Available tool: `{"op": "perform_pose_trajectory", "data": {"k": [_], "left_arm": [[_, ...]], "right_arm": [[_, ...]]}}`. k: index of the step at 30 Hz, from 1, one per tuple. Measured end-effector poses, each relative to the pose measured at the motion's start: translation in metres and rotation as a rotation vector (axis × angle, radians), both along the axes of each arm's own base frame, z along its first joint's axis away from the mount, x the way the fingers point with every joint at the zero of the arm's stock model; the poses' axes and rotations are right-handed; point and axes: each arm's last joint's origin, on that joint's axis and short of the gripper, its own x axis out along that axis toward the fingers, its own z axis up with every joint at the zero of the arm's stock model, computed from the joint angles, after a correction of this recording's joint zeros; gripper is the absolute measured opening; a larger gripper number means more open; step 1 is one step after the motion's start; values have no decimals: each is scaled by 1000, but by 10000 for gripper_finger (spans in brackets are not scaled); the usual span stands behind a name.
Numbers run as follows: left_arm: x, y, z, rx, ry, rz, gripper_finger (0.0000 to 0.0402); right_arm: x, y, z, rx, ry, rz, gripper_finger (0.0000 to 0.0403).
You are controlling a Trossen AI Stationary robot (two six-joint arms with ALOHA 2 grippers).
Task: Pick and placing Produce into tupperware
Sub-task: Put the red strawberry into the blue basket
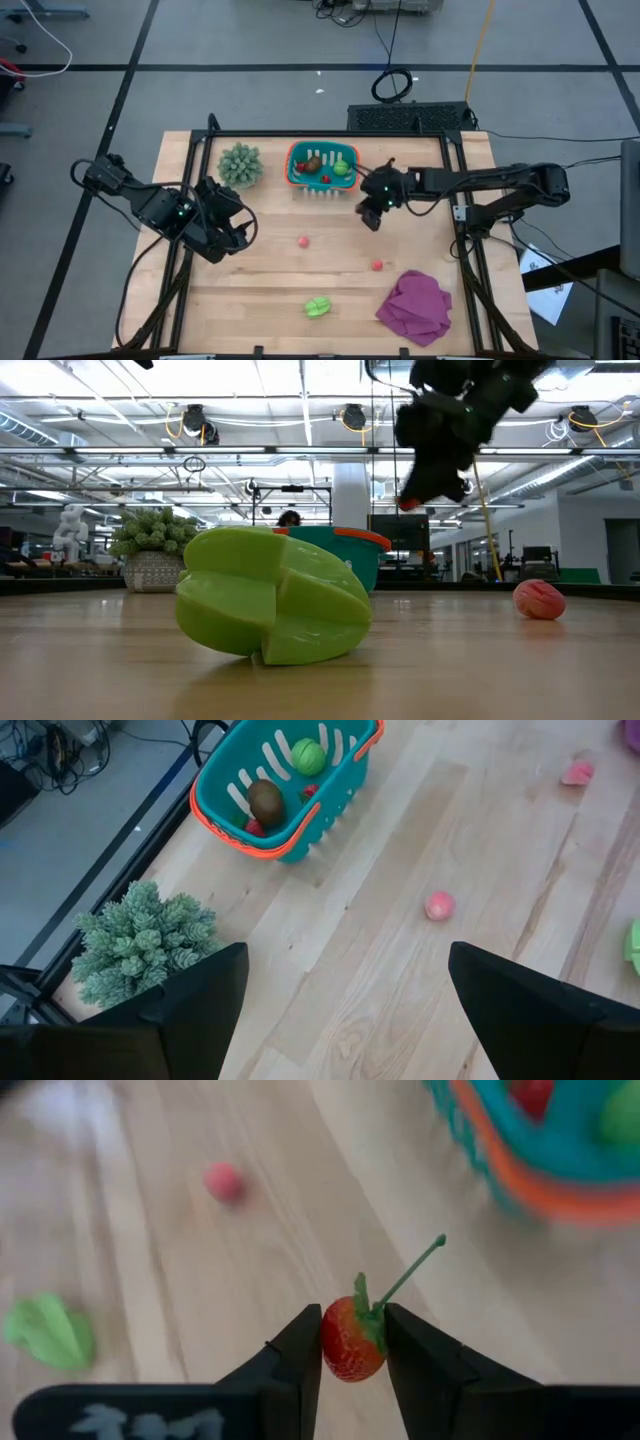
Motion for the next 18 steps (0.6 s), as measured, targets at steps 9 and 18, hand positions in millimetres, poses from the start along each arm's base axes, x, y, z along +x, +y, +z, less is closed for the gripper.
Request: {"op": "perform_pose_trajectory", "data": {"k": [9,18], "left_arm": [[0,0,0,2,1,-7,349],[4,-2,1,-7,-19,-36,349]], "right_arm": [[16,-24,47,-115,-142,15,91],[43,-65,52,-205,-149,-17,91]]}}
